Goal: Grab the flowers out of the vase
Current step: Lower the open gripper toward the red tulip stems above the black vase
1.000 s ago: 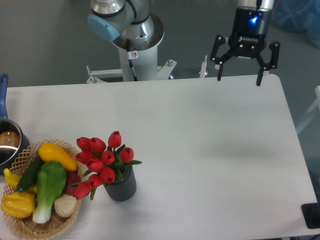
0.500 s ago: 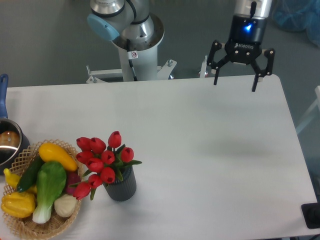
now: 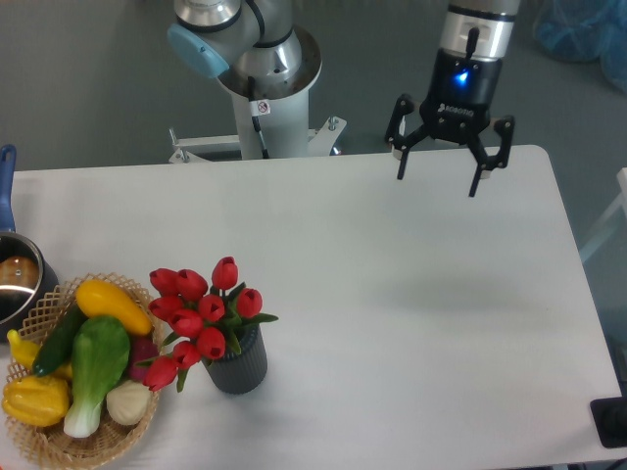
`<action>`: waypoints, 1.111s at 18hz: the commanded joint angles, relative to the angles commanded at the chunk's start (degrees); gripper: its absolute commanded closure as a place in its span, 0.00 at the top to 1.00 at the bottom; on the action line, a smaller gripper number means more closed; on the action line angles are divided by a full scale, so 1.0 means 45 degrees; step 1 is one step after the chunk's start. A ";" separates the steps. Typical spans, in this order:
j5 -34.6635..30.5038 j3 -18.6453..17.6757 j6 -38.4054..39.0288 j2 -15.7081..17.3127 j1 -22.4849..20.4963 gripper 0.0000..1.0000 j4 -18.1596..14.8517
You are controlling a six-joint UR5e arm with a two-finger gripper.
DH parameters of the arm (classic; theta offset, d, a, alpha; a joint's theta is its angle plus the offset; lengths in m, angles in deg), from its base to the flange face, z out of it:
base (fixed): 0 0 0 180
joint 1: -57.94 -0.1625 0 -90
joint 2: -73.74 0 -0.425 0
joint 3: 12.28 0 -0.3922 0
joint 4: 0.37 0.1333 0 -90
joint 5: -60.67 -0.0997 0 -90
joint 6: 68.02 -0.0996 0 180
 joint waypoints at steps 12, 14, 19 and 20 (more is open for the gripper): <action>0.0937 -0.0293 0.0020 -0.0587 0.1973 1.00 0.0176; 0.1248 -0.0293 0.0039 -0.0821 0.2111 1.00 0.0176; 0.1952 -0.0255 0.0020 -0.1387 0.2560 1.00 0.1247; 0.2070 -0.0274 0.0020 -0.1446 0.2657 1.00 0.1405</action>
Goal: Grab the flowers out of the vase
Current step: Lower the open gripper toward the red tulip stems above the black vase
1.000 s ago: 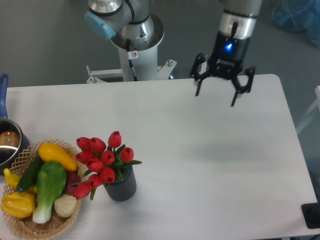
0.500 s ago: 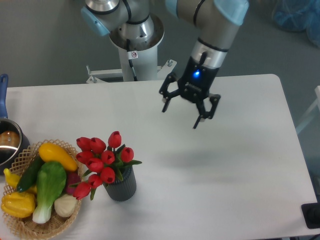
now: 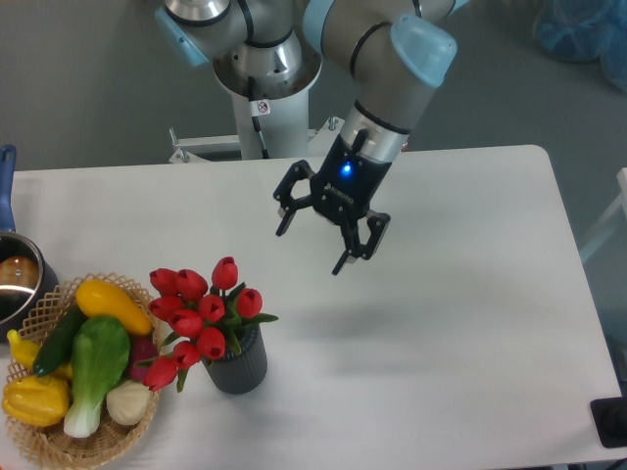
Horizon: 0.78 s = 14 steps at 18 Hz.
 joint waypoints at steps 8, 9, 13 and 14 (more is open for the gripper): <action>0.0958 0.0136 0.0039 -0.0352 0.0157 1.00 0.0469; 0.0978 0.0175 0.0039 -0.0430 0.0177 1.00 0.0586; 0.0978 0.0448 0.0058 -0.0781 0.0333 1.00 0.0705; 0.0978 0.0584 0.0078 -0.0859 0.0430 1.00 0.0705</action>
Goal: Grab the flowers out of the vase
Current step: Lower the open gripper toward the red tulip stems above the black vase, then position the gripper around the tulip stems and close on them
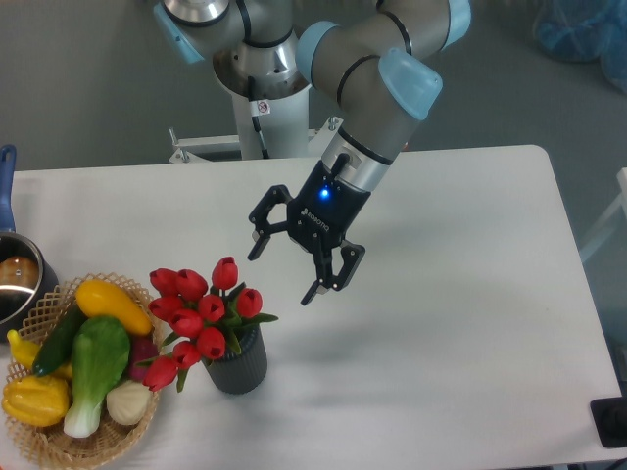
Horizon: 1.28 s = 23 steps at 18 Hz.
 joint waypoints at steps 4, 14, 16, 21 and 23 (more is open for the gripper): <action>-0.0019 0.0353 0.0020 -0.0469 0.0235 1.00 0.0020; -0.0039 0.0626 0.0059 -0.1016 0.1016 1.00 0.0273; -0.0039 0.0529 0.0059 -0.1036 0.1153 1.00 0.0293; 0.0000 0.0372 0.0117 -0.0958 0.1270 1.00 0.0273; 0.0019 0.0372 0.0137 -0.0997 0.1348 1.00 0.0332</action>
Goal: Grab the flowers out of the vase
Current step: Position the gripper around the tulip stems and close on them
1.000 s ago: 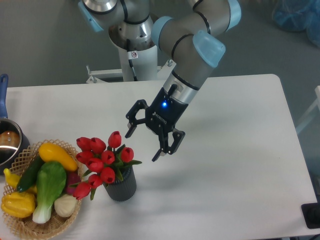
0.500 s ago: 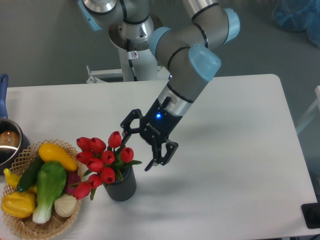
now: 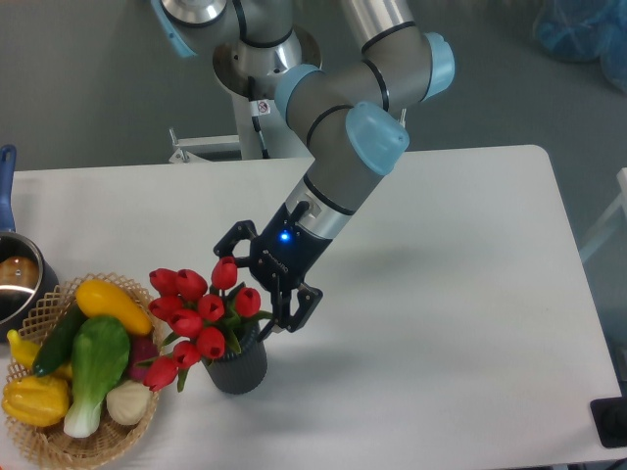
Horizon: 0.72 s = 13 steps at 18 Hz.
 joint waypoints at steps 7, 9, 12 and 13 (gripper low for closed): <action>0.0839 0.0117 0.0039 -0.0039 0.0020 1.00 0.0039; 0.0860 0.0137 0.0117 -0.0078 0.0040 1.00 0.0039; 0.0879 0.0253 0.0176 -0.0215 0.0040 1.00 0.0039; 0.0898 0.0312 0.0234 -0.0215 0.0040 1.00 0.0059</action>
